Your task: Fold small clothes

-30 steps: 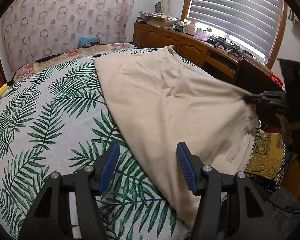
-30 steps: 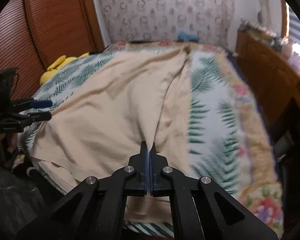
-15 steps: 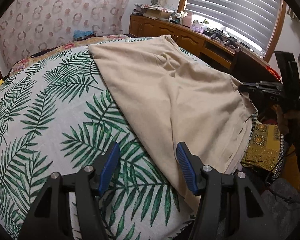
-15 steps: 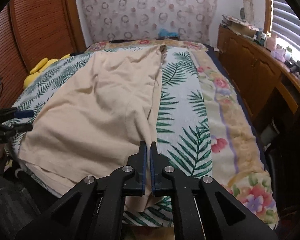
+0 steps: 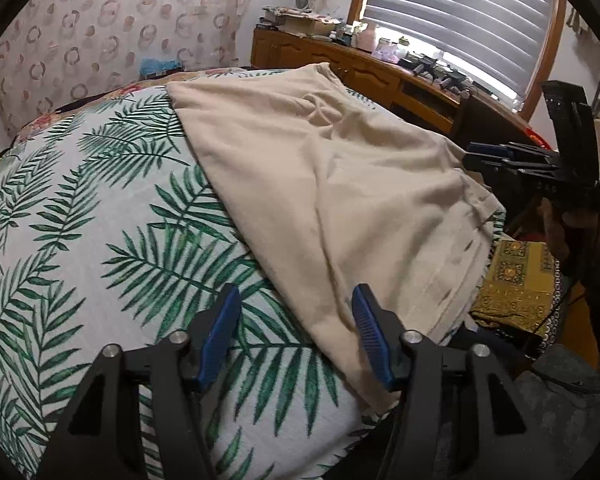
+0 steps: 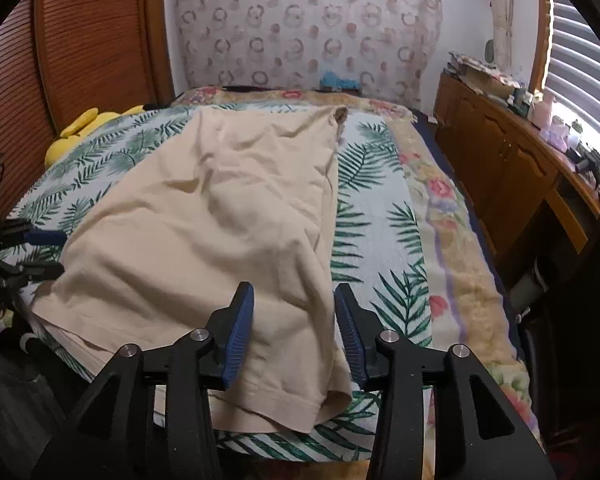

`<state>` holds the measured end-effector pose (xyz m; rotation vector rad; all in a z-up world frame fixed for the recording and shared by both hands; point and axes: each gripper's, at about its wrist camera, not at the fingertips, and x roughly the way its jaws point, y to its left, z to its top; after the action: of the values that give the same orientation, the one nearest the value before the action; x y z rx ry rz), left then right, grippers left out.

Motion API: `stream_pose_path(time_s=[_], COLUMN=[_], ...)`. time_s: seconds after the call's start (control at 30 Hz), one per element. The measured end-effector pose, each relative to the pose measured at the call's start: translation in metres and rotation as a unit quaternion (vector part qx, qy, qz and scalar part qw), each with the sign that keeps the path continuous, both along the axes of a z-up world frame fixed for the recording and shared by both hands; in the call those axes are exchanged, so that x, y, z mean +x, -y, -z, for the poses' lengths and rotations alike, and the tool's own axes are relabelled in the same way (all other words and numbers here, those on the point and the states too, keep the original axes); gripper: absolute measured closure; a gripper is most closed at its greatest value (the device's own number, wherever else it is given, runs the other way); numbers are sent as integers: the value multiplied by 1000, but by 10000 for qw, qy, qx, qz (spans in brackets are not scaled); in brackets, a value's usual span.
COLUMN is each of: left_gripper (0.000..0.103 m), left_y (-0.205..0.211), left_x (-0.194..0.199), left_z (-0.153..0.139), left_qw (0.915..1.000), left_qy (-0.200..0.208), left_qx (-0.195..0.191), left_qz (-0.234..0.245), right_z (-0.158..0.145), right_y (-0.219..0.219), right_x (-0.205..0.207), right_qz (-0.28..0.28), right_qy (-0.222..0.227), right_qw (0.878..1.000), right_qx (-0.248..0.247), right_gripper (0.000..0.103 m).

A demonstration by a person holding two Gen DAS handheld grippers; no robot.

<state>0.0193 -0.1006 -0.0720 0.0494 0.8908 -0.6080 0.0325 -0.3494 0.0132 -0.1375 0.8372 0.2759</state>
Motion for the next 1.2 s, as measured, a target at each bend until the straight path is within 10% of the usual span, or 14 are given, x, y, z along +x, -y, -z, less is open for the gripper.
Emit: stream_pose_path(time_s=[0.17,0.4,0.8,1.2], left_gripper=[62,103,103,103], left_y=[6,11,33,28], left_x=[-7,-9,44,87], left_z=[-1,-7,-97,-75], left_qw=[9997,9985,9940,9969], left_qy=[-72,-222,634,522], left_qx=[-46,-149,-773,-582], left_qz=[230,473,453,-36], right_z=[-4,0,-6,34], right_y=[-10,-28,-48,-35], right_x=[-6,-12,-24,-18], right_qz=[-155,-476,-958,-938], right_qy=[113,92,144,-319], right_qw=[9998,9987,9945,9951], right_qx=[74,131,397,-44], right_gripper=[51,46,32,28])
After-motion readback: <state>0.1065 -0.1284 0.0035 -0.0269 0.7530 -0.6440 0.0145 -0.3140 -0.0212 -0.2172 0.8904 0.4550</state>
